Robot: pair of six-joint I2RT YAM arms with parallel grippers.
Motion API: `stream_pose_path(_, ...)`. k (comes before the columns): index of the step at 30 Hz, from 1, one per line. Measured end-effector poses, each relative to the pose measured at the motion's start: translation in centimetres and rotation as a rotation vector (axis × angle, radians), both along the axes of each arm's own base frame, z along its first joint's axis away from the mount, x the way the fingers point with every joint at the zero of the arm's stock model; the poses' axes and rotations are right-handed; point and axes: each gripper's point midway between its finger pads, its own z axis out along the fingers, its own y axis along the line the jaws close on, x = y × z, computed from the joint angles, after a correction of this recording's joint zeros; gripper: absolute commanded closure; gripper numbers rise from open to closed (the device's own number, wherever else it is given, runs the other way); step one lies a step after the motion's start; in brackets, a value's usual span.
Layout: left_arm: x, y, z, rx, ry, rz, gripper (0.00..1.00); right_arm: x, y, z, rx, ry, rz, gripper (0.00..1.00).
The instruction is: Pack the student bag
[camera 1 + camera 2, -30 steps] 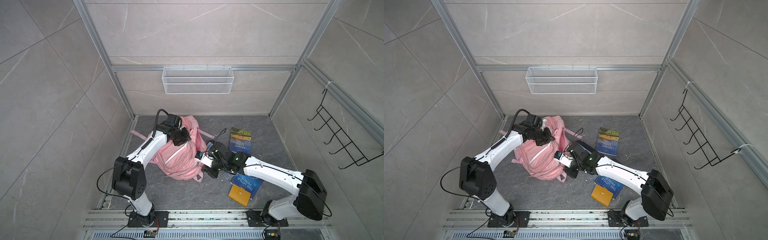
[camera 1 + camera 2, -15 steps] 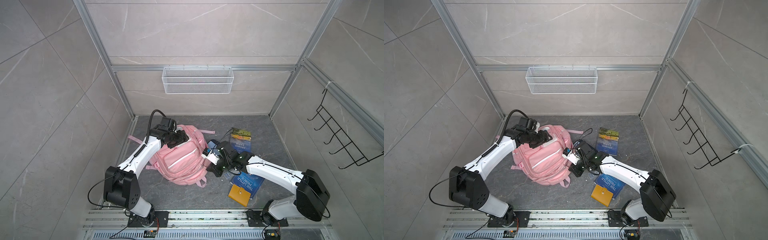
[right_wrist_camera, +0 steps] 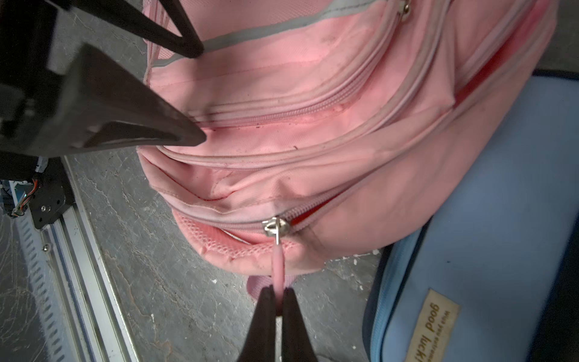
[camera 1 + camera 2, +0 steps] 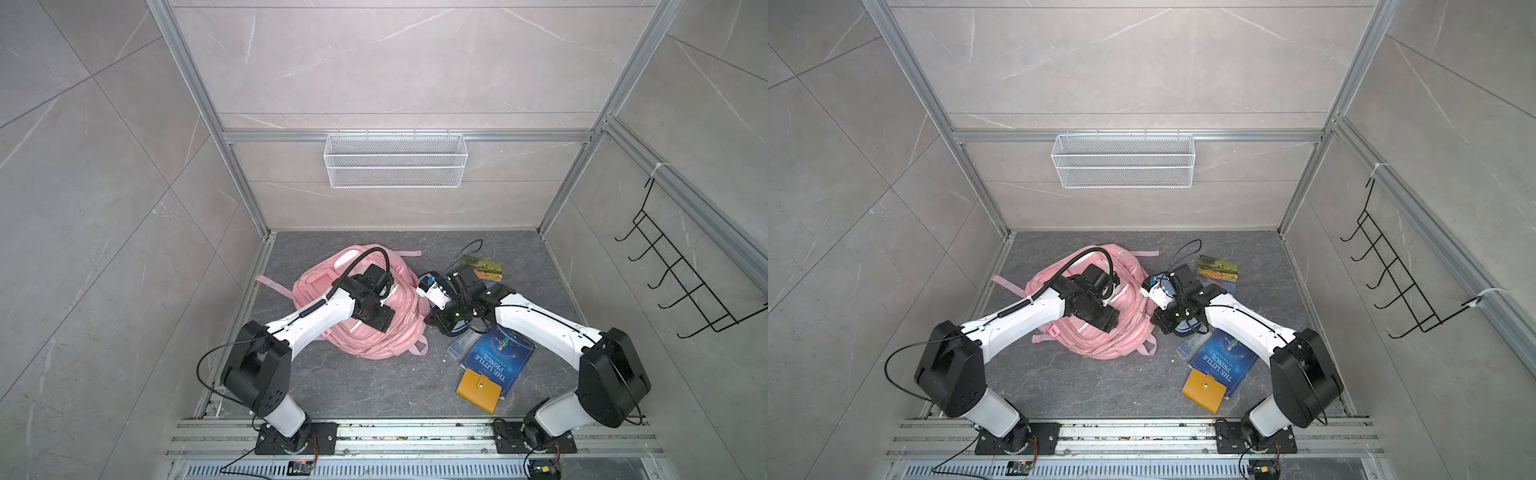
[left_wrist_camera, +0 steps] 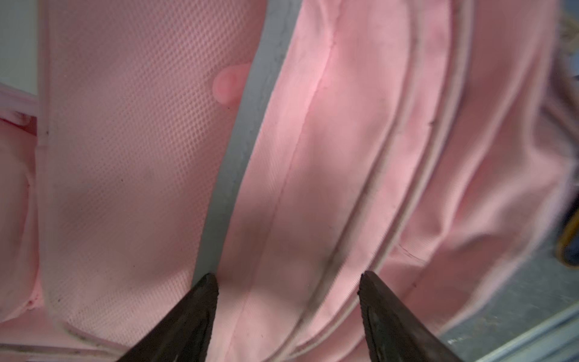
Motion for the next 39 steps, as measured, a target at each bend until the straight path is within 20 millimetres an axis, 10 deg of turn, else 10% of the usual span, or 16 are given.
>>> stream_pose_path(3,1.0,-0.2,-1.1,0.068,-0.022,-0.022,0.33,0.0,-0.1,-0.1,-0.006,0.002,-0.002,1.0)
stream_pose_path(9,1.4,-1.1,-2.0,0.125,-0.059,-0.055,1.0,0.1,-0.4,-0.3,-0.024,-0.001,-0.012,1.0)
stream_pose_path(20,1.9,1.1,3.7,-0.18,-0.007,0.258,1.0,-1.6,0.8,1.0,-0.016,-0.057,0.056,1.0)
stream_pose_path(33,1.7,3.8,7.3,-0.366,0.158,0.693,1.0,-7.6,8.3,1.5,0.04,-0.083,0.226,1.0)
stream_pose_path(39,3.5,4.1,10.3,-0.503,0.171,0.856,1.0,-7.1,9.8,2.2,0.093,-0.091,0.179,1.0)
